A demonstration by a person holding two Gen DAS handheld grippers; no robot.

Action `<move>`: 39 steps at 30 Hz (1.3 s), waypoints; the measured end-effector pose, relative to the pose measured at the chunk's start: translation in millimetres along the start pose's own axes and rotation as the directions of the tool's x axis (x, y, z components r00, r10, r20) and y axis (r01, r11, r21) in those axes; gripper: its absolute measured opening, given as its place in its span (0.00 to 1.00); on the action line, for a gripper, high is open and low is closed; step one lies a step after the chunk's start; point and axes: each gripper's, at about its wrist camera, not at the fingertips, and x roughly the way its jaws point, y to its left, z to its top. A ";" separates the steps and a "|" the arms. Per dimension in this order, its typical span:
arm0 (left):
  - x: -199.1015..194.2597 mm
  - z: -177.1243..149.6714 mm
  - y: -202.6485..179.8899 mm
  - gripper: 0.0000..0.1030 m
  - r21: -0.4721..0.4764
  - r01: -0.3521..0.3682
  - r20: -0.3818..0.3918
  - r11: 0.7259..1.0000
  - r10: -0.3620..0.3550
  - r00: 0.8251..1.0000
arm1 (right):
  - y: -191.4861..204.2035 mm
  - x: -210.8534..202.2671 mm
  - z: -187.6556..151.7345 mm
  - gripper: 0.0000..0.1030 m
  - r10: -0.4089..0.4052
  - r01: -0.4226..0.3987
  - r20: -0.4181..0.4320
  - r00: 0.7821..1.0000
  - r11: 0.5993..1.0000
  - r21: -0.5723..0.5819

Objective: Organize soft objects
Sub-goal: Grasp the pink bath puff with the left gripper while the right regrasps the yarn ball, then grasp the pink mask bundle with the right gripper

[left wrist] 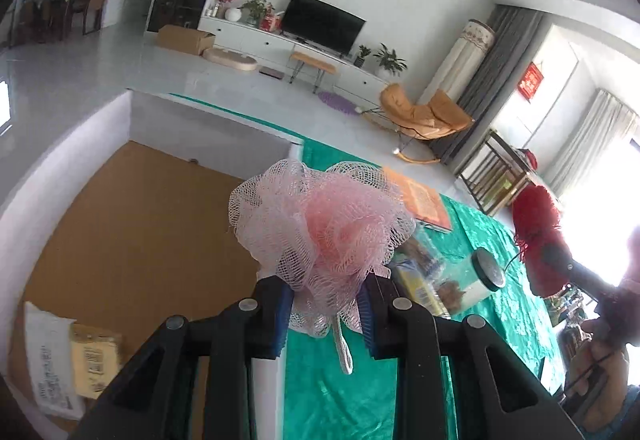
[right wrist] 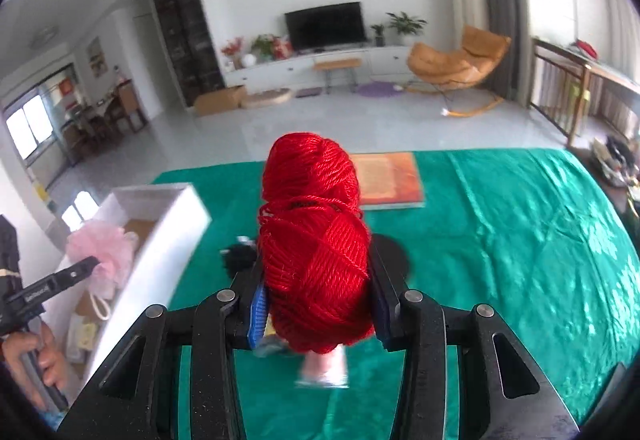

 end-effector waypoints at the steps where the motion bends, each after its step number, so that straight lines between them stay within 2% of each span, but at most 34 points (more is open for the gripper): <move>1: -12.7 -1.8 15.4 0.28 -0.001 -0.040 0.012 0.999 0.040 0.999 | 30.9 2.3 -3.6 0.43 0.067 -0.067 -0.011 0.998 0.998 -0.010; 3: -37.6 -5.9 44.7 0.28 0.007 -0.127 0.028 0.992 0.126 0.992 | 85.3 10.7 -10.7 0.43 0.206 -0.207 -0.039 0.978 0.978 -0.014; 4: -46.9 -9.7 56.9 0.28 0.013 -0.175 0.033 0.984 0.174 0.984 | 111.2 15.9 -15.0 0.43 0.276 -0.277 -0.059 0.959 0.961 -0.011; 5: -55.2 -13.8 69.1 0.33 0.017 -0.242 0.037 0.970 0.241 0.970 | 134.5 21.9 -20.0 0.45 0.333 -0.335 -0.084 0.939 0.942 -0.007; 6: -61.3 -18.1 80.2 0.49 0.022 -0.308 0.036 0.951 0.307 0.951 | 154.7 27.7 -25.1 0.47 0.376 -0.379 -0.110 0.920 0.926 -0.003; 7: -64.9 -22.3 90.9 0.63 0.020 -0.365 0.033 0.931 0.364 0.931 | 171.9 34.7 -30.8 0.56 0.419 -0.422 -0.137 0.897 0.906 0.008; 8: -66.1 -28.3 100.0 0.94 0.012 -0.400 0.033 0.917 0.399 0.916 | 185.0 42.3 -36.7 0.72 0.462 -0.466 -0.170 0.870 0.885 0.020; 9: -69.6 -32.8 107.1 1.00 -0.001 -0.423 0.052 0.906 0.423 0.905 | 192.1 47.7 -41.7 0.77 0.487 -0.492 -0.196 0.851 0.870 0.029; 10: -72.5 -37.3 110.0 1.00 -0.013 -0.434 0.075 0.901 0.434 0.898 | 194.3 49.5 -46.1 0.77 0.485 -0.491 -0.206 0.850 0.871 0.024; 11: -74.6 -40.0 111.5 1.00 -0.021 -0.442 0.087 0.897 0.442 0.893 | 191.2 49.3 -49.6 0.77 0.466 -0.475 -0.201 0.861 0.880 0.005; 13: -72.3 -43.0 107.6 1.00 -0.015 -0.433 0.090 0.901 0.433 0.897 | 175.4 48.1 -57.2 0.77 0.392 -0.406 -0.172 0.904 0.913 -0.050; 15: -68.6 -44.5 93.1 1.00 -0.004 -0.404 0.104 0.915 0.402 0.910 | 152.5 45.6 -72.7 0.78 0.288 -0.303 -0.141 0.947 0.948 -0.097; 17: -64.9 -47.8 67.6 1.00 0.017 -0.338 0.126 0.941 0.333 0.934 | 122.3 45.9 -93.0 0.78 0.156 -0.173 -0.114 0.981 0.973 -0.155; 18: -63.4 -48.5 52.9 1.00 0.036 -0.297 0.134 0.954 0.290 0.948 | 103.7 47.7 -106.5 0.78 0.077 -0.095 -0.106 0.991 0.979 -0.178; 20: -58.3 -55.5 16.1 1.00 0.097 -0.209 0.138 0.973 0.195 0.971 | 65.1 49.7 -137.1 0.78 -0.047 0.027 -0.112 0.993 0.984 -0.177; 22: -52.6 -69.6 -24.1 1.00 0.169 -0.121 0.114 0.978 0.103 0.988 | 14.1 49.0 -166.4 0.78 -0.131 0.115 -0.142 0.981 0.986 -0.117; 25: -34.5 -98.3 -77.7 1.00 0.261 0.002 0.033 0.965 -0.011 0.999 | -52.0 44.8 -201.8 0.78 -0.229 0.235 -0.195 0.954 0.972 0.007; 27: -11.3 -119.0 -108.6 1.00 0.319 0.061 -0.048 0.946 -0.048 0.998 | -82.2 35.3 -212.8 0.78 -0.273 0.290 -0.196 0.942 0.955 0.065; 30: 34.6 -160.9 -140.3 1.00 0.404 0.072 -0.153 0.912 -0.011 0.988 | -106.2 24.8 -220.1 0.78 -0.311 0.331 -0.173 0.934 0.938 0.101; 32: 63.4 -179.3 -149.6 1.00 0.451 0.048 -0.191 0.891 0.044 0.981 | -111.6 18.0 -221.2 0.78 -0.285 0.305 -0.149 0.947 0.944 0.129; 34: 83.4 -191.4 -153.5 1.00 0.482 0.019 -0.202 0.876 0.090 0.975 | -111.2 20.7 -219.4 0.78 -0.279 0.294 -0.131 0.951 0.948 0.120; 39: 121.2 -190.0 -139.1 1.00 0.515 -0.072 -0.176 0.854 0.188 0.966 | -108.6 21.2 -225.5 0.78 -0.271 0.290 -0.160 0.949 0.951 0.108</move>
